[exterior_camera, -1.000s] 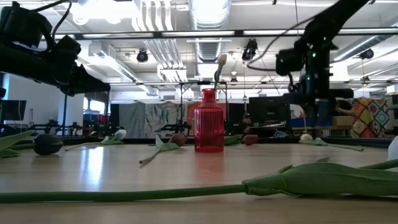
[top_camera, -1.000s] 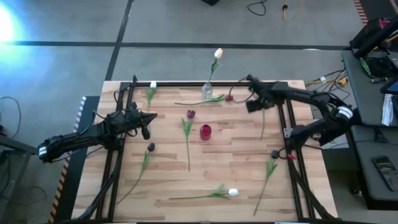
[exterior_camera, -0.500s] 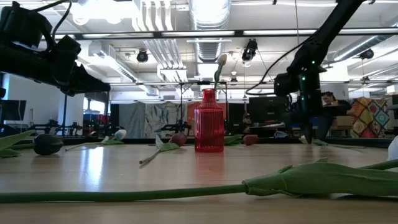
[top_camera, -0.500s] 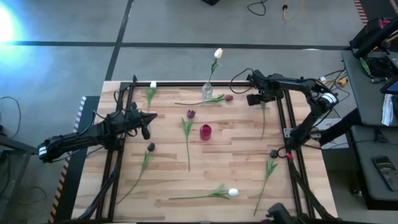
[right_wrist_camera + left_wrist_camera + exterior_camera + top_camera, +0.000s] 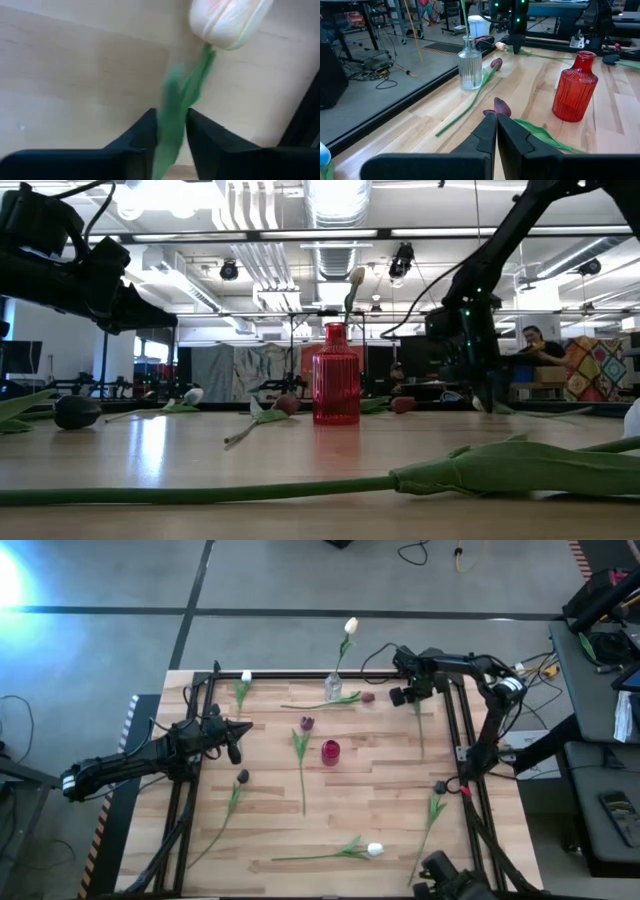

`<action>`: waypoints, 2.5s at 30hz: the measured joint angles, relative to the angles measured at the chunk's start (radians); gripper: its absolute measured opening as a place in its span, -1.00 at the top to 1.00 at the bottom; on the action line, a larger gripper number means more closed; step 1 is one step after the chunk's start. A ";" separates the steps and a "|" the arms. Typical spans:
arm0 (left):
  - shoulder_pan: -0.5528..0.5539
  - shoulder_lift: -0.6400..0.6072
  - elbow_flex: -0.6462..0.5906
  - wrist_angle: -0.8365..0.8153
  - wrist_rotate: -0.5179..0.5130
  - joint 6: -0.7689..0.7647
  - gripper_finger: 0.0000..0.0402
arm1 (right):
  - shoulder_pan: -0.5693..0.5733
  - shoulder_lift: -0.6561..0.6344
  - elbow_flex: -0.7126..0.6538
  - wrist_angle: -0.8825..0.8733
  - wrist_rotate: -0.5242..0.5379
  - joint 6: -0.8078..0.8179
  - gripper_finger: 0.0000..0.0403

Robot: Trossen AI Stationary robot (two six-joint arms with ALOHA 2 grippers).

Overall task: Sort flowers into vase by color
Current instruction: Put the light pink tulip flower into the transparent vase

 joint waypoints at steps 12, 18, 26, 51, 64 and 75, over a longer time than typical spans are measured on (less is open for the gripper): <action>0.000 0.000 0.000 0.000 0.000 0.000 1.00 | 0.168 -0.375 0.012 0.081 0.123 -0.016 0.94; 0.000 0.000 0.000 0.000 0.000 0.000 1.00 | 0.331 -0.642 -0.095 0.363 0.140 -0.036 0.94; 0.000 0.000 0.000 0.000 0.000 0.000 1.00 | 0.541 -0.818 -0.281 0.953 0.142 -0.209 0.94; 0.000 0.001 0.000 0.000 0.000 0.000 1.00 | 0.631 -0.260 -0.040 1.752 0.125 -0.518 0.94; 0.000 0.003 0.000 0.000 0.000 0.000 1.00 | 0.587 -0.131 0.086 1.720 0.126 -0.567 0.94; 0.000 0.004 0.000 0.000 0.000 0.000 1.00 | 0.553 -0.133 0.078 1.726 0.072 -0.558 0.94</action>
